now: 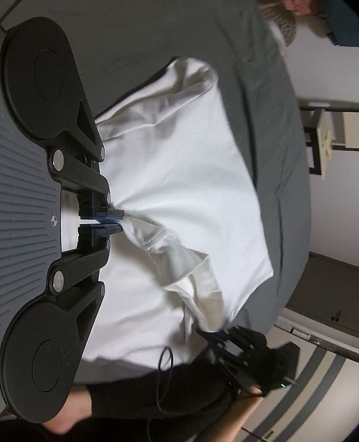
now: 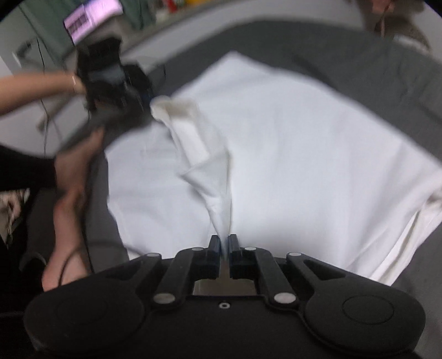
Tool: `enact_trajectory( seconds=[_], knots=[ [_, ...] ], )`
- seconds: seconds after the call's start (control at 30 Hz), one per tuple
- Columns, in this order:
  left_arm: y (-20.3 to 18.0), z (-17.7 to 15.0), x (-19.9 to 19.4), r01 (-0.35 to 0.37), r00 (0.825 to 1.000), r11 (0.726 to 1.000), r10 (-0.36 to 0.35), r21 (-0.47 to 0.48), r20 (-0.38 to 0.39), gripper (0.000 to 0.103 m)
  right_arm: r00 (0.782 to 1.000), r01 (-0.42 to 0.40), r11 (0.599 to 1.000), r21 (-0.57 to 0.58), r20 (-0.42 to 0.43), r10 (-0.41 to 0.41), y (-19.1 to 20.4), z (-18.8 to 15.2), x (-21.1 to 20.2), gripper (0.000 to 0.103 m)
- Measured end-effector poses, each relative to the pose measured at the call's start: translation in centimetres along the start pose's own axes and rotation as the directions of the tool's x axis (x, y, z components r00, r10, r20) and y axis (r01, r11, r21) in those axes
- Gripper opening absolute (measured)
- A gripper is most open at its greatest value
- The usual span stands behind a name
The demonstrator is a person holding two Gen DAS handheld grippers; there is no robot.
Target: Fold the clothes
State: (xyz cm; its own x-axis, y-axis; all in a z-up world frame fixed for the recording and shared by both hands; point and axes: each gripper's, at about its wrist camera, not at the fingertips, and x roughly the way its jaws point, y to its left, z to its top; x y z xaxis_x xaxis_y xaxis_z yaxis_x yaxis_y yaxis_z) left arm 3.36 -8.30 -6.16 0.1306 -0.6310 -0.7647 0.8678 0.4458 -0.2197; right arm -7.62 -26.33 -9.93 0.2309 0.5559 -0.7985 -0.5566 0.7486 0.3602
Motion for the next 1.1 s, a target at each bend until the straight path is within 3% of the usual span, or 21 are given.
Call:
enact_trajectory(
  seconds=[0.1,0.13,0.2,0.3,0.37,0.43,0.5,0.57,0.63,0.7,0.73,0.83,0.87,0.97,1.1],
  knots=[
    [-0.7,-0.4,0.5,0.016,0.998,0.999,-0.014,0.032,-0.063,0.003,1.0,-0.015,1.0,0.02,-0.014,0.015,-0.3,0.1,0.0,0.022],
    [-0.9,-0.5,0.4,0.008,0.997,0.999,-0.005,0.046,-0.074,0.005,1.0,-0.02,0.999,0.037,0.005,0.02,-0.6,0.1,-0.3,0.033],
    [-1.2,-0.9,0.3,-0.009,0.995,0.997,0.016,0.075,-0.094,0.007,0.996,0.003,0.996,0.089,0.087,-0.011,-1.4,0.1,-1.5,0.042],
    [-0.4,-1.0,-0.9,-0.042,0.998,0.998,0.044,0.041,-0.035,0.007,0.976,0.029,0.985,0.17,0.206,-0.065,-2.5,0.0,-3.3,0.049],
    [0.7,-0.7,-1.5,-0.07,0.997,0.997,0.071,-0.032,0.036,0.007,0.947,0.11,0.949,0.295,0.259,-0.19,-4.0,-0.2,-4.4,0.055],
    [2.1,-0.4,-2.0,-0.103,0.985,0.986,0.119,-0.129,0.122,0.007,0.896,0.201,0.873,0.445,0.276,-0.347,-5.8,-0.6,-5.3,0.056],
    [3.7,0.0,-2.3,-0.124,0.965,0.966,0.17,-0.228,0.198,0.008,0.855,0.238,0.799,0.552,0.271,-0.442,-7.3,-1.0,-5.8,0.056],
    [5.0,0.4,-2.4,-0.148,0.937,0.94,0.233,-0.308,0.259,0.026,0.818,0.256,0.733,0.63,0.264,-0.511,-8.5,-1.3,-6.3,0.056],
    [6.3,0.9,-2.3,-0.162,0.909,0.911,0.287,-0.379,0.302,0.102,0.793,0.233,0.676,0.699,0.266,-0.548,-9.9,-1.6,-6.7,0.056],
    [7.6,1.4,-2.2,-0.168,0.883,0.881,0.334,-0.442,0.33,0.103,0.791,0.155,0.608,0.779,0.27,-0.549,-11.8,-2.2,-7.1,0.06],
    [8.3,1.7,-2.0,-0.165,0.878,0.865,0.348,-0.474,0.328,0.103,0.79,0.121,0.569,0.813,0.268,-0.551,-12.8,-2.4,-7.2,0.066],
    [10.8,2.6,-0.6,-0.164,0.892,0.81,0.366,-0.563,0.266,0.103,0.81,0.066,0.514,0.855,0.255,-0.529,-14.7,-2.1,-6.8,0.07],
    [11.5,2.9,-0.1,-0.176,0.898,0.793,0.373,-0.583,0.236,0.103,0.817,0.069,0.513,0.856,0.247,-0.522,-15.2,-1.7,-6.4,0.07],
    [12.9,3.5,1.4,-0.203,0.91,0.778,0.374,-0.595,0.178,0.103,0.838,0.066,0.518,0.853,0.234,-0.492,-16.5,-1.3,-5.2,0.07],
    [14.3,4.2,3.4,-0.232,0.926,0.755,0.365,-0.614,0.099,0.103,0.825,0.078,0.591,0.803,0.281,-0.49,-16.8,-1.6,-4.5,0.068]
  ],
)
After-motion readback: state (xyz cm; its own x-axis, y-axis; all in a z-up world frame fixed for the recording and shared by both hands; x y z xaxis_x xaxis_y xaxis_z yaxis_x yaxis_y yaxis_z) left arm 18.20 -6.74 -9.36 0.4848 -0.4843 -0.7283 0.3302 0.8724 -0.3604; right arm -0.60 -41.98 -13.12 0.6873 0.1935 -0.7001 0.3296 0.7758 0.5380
